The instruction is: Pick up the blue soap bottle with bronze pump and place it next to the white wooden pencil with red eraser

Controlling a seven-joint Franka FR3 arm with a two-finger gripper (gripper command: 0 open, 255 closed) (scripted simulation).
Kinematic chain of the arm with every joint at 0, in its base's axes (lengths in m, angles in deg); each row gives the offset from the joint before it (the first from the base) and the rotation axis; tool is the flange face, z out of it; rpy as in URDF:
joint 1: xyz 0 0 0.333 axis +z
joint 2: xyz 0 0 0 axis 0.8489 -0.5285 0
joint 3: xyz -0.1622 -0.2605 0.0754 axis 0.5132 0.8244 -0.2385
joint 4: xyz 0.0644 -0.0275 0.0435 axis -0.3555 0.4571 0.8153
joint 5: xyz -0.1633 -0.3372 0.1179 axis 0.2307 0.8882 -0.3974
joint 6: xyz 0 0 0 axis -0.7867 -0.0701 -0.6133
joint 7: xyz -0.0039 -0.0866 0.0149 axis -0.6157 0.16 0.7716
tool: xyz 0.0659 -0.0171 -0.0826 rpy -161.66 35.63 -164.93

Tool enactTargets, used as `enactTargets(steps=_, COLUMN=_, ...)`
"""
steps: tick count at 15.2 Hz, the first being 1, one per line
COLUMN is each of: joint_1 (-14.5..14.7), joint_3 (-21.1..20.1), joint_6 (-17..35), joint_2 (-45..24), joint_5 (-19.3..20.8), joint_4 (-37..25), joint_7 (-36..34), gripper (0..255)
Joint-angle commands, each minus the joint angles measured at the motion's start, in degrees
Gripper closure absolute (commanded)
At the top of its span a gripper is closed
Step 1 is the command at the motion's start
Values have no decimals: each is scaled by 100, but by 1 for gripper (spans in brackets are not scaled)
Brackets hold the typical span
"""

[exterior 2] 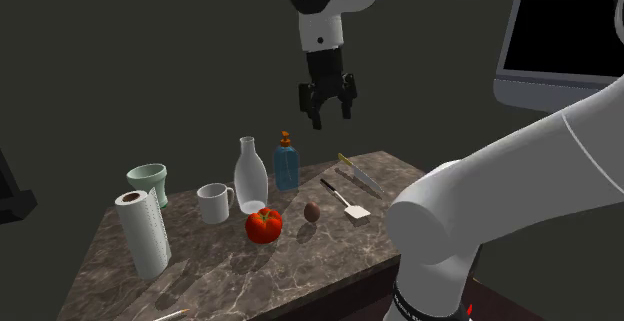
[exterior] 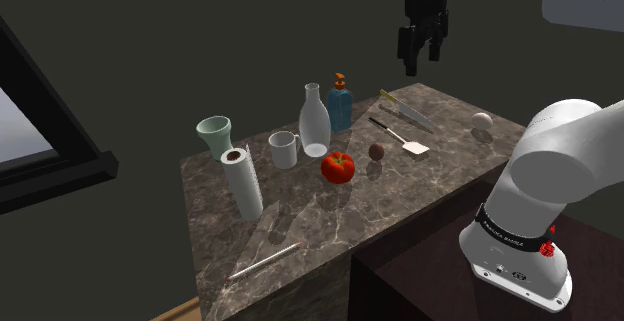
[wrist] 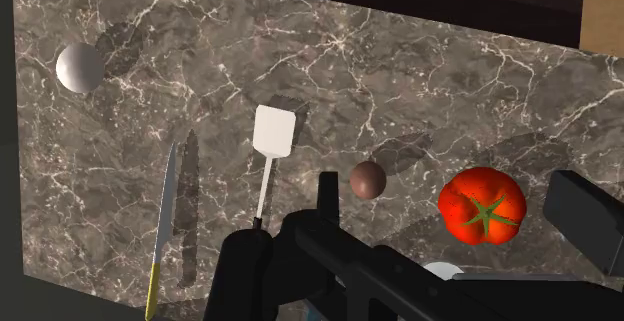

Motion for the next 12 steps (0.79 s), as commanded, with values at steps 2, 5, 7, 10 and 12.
enactTargets(steps=2, joint_1=-10, joint_3=57, joint_6=154, joint_2=-194, joint_5=39, joint_4=-51, joint_7=74, gripper=0)
enactTargets(steps=5, joint_1=-32, joint_3=221, joint_6=587, joint_2=-798, joint_5=136, joint_4=-252, joint_7=291, gripper=0)
enactTargets(steps=7, joint_1=-43, joint_3=321, joint_6=850, joint_2=-1213, joint_5=181, joint_4=-426, joint_7=435, gripper=0)
enactTargets(steps=10, joint_1=-53, joint_3=459, joint_6=1200, joint_2=-1850, joint_5=218, joint_4=-744, joint_7=651, gripper=0)
enactTargets(steps=12, joint_1=-59, joint_3=540, joint_6=1401, joint_2=-2282, joint_5=221, joint_4=-994, joint_7=798, gripper=0)
